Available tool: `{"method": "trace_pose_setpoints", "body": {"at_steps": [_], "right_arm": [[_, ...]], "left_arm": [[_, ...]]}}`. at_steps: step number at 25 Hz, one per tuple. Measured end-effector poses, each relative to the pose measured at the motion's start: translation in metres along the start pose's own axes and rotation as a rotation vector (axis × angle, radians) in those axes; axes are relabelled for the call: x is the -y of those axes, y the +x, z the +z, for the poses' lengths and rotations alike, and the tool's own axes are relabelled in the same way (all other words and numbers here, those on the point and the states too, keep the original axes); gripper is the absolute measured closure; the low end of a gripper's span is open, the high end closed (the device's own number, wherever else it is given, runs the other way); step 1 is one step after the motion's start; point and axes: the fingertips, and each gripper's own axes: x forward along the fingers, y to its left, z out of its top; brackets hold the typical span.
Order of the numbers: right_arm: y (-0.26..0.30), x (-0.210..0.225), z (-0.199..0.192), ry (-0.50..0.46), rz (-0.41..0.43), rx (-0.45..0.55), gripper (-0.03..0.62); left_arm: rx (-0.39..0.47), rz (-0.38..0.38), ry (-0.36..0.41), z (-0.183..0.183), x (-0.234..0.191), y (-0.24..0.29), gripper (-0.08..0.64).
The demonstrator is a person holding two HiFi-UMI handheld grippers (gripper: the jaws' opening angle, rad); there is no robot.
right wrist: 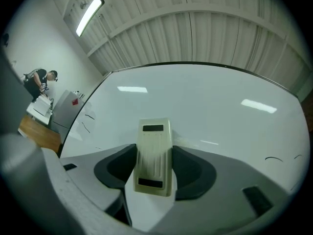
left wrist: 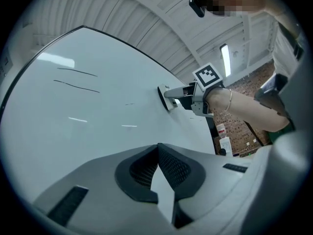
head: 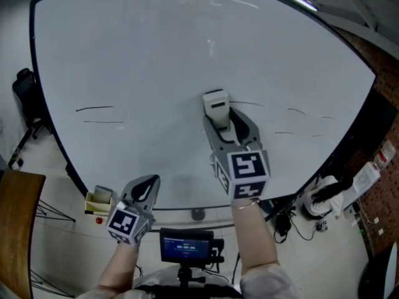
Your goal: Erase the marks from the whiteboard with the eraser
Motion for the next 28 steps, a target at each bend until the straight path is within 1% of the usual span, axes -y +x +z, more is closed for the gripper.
{"method": "trace_pose_setpoints", "body": {"at_steps": [3,5,7,10,14,19,22,25,26,28], "right_arm": [[0.001,0.002,0.001,-0.007,0.033,-0.009,0.354],[0.000,0.005,0.001,-0.001,0.062,-0.010,0.353],[-0.003,0.012,0.002,0.014,0.065,-0.003,0.353],[-0.008,0.029,0.003,0.050,0.047,0.015,0.351],[-0.018,0.060,-0.006,0.127,0.016,0.027,0.351],[-0.036,0.112,-0.027,0.204,-0.069,0.020,0.351],[-0.044,0.133,-0.038,0.244,-0.098,0.010,0.351],[-0.048,0.130,-0.033,0.198,-0.096,0.011,0.353],[-0.049,0.123,-0.027,0.172,-0.083,0.023,0.351],[-0.046,0.098,-0.012,0.111,-0.031,0.054,0.351]], "left_arm": [[0.013,-0.023,0.013,0.003,0.006,0.011,0.565],[0.015,-0.035,0.003,0.001,0.013,0.014,0.565],[0.006,-0.046,-0.015,-0.005,0.019,0.016,0.565],[0.004,-0.056,-0.039,-0.011,0.024,0.019,0.565],[0.022,-0.058,-0.041,-0.008,0.027,0.025,0.565],[0.023,-0.072,-0.029,-0.007,0.032,0.032,0.565],[0.016,-0.084,-0.031,-0.009,0.037,0.036,0.565],[0.010,-0.097,-0.031,-0.010,0.042,0.039,0.565],[0.009,-0.099,-0.033,-0.011,0.043,0.039,0.565],[0.006,-0.099,-0.039,-0.012,0.043,0.039,0.565]]}}
